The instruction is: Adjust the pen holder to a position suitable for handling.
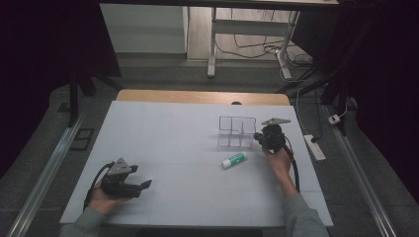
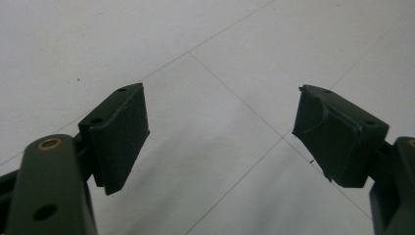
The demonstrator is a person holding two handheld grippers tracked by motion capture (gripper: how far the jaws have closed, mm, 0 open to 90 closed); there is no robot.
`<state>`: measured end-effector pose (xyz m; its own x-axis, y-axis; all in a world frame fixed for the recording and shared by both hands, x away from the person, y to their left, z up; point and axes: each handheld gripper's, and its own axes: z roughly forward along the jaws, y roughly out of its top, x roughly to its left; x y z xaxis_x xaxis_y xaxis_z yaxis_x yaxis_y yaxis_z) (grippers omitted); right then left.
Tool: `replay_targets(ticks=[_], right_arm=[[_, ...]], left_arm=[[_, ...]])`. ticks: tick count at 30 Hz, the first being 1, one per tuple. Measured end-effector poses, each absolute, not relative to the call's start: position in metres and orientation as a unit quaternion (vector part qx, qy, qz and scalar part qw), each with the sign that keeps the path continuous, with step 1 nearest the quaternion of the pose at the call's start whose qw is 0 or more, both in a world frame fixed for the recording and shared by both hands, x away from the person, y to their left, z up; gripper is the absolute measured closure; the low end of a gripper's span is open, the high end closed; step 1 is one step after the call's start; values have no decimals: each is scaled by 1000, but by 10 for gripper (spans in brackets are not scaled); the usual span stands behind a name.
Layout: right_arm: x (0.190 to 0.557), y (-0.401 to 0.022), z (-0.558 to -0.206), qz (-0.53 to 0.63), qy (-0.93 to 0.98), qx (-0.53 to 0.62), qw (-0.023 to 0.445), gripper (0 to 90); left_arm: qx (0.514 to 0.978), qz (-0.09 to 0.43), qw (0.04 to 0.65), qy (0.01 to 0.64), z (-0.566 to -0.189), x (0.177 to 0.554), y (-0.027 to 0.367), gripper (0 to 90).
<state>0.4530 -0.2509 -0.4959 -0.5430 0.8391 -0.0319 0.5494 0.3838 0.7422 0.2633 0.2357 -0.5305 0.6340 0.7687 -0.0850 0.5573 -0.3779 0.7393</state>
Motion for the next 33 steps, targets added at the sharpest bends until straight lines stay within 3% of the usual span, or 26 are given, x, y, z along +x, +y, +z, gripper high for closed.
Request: replay_targets(ticks=[33], right_arm=[[459, -212, -497, 356, 821, 404, 193, 892]], left_arm=[[820, 139, 381, 404, -531, 263, 236, 202]])
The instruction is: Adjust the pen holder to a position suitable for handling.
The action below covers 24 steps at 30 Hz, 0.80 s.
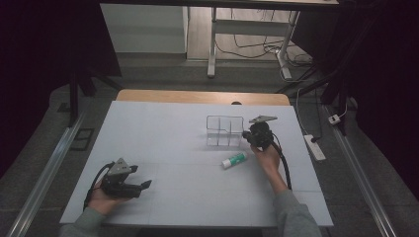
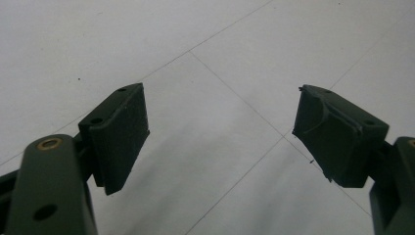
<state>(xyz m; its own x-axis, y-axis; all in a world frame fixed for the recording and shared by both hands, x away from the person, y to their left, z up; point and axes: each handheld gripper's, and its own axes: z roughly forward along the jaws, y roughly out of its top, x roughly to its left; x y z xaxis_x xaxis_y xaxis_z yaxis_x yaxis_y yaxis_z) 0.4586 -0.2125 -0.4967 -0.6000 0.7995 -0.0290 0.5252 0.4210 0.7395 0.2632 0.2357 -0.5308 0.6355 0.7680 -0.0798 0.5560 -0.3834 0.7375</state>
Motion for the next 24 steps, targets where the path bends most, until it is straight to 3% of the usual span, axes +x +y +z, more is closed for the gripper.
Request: replay_targets(ticks=[24], right_arm=[[459, -176, -496, 371, 831, 377, 173, 891]], left_arm=[[821, 139, 379, 403, -531, 263, 235, 202]])
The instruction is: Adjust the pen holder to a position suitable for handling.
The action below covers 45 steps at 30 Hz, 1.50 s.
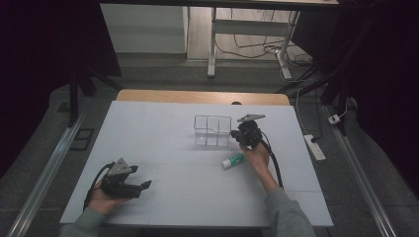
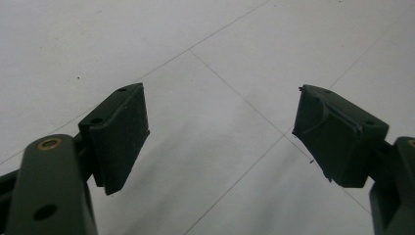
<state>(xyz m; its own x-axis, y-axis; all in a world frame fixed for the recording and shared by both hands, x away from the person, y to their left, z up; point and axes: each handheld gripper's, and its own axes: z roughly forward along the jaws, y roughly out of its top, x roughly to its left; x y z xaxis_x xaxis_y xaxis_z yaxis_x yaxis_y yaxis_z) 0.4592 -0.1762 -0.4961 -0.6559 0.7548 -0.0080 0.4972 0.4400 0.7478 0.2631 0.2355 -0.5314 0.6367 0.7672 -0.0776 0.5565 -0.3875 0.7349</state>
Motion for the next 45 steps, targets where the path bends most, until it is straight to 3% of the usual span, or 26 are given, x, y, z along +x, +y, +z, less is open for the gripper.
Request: replay_targets(ticks=[25, 45], right_arm=[[464, -149, -497, 385, 835, 359, 158, 888], [454, -169, -481, 397, 830, 359, 156, 860]], left_arm=[[822, 139, 378, 402, -532, 262, 236, 202], [821, 139, 380, 403, -531, 262, 237, 203]])
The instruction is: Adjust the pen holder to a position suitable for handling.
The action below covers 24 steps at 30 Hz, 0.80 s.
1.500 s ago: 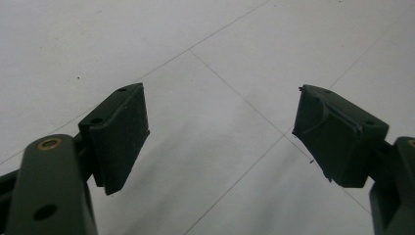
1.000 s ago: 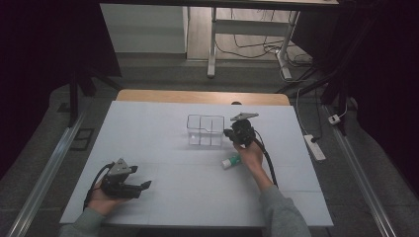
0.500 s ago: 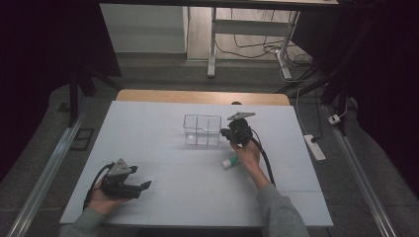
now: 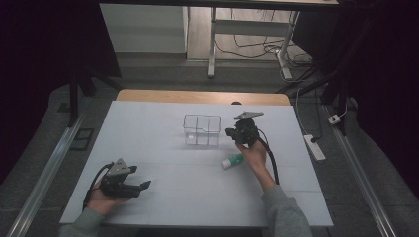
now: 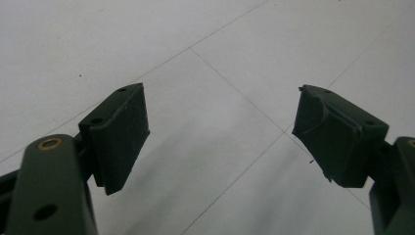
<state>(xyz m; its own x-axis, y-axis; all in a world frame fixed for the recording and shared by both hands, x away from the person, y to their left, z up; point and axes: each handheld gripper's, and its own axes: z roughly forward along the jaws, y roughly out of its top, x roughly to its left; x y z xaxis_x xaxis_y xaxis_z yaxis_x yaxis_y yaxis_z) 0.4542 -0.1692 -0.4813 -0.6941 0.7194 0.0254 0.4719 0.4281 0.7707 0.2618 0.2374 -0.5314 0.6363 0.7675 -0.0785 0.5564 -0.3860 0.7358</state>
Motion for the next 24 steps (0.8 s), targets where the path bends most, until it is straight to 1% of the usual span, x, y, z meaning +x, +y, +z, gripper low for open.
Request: replay_targets(ticks=[1, 2, 3, 4, 7, 11, 12, 15, 24], right_arm=[[454, -169, -481, 397, 830, 359, 156, 860], [453, -171, -480, 397, 831, 358, 156, 846], [450, -176, -478, 398, 832, 355, 156, 810], [450, -176, -478, 398, 832, 355, 156, 810], [443, -182, -476, 400, 844, 329, 137, 659], [437, -187, -472, 401, 858, 298, 120, 544], [437, -187, -472, 401, 858, 298, 120, 544], [431, -190, -467, 404, 863, 279, 117, 472], [421, -196, -459, 405, 872, 249, 119, 398]], left_arm=[[821, 139, 380, 403, -531, 262, 237, 203], [821, 139, 380, 403, -531, 262, 237, 203], [821, 139, 380, 403, -531, 262, 237, 203], [821, 139, 379, 403, -531, 262, 237, 203], [821, 139, 379, 404, -532, 262, 237, 203], [822, 139, 378, 403, -532, 262, 237, 203], [822, 139, 378, 403, -532, 262, 237, 203], [821, 139, 378, 403, -532, 262, 237, 203], [820, 137, 381, 404, -532, 263, 238, 203]])
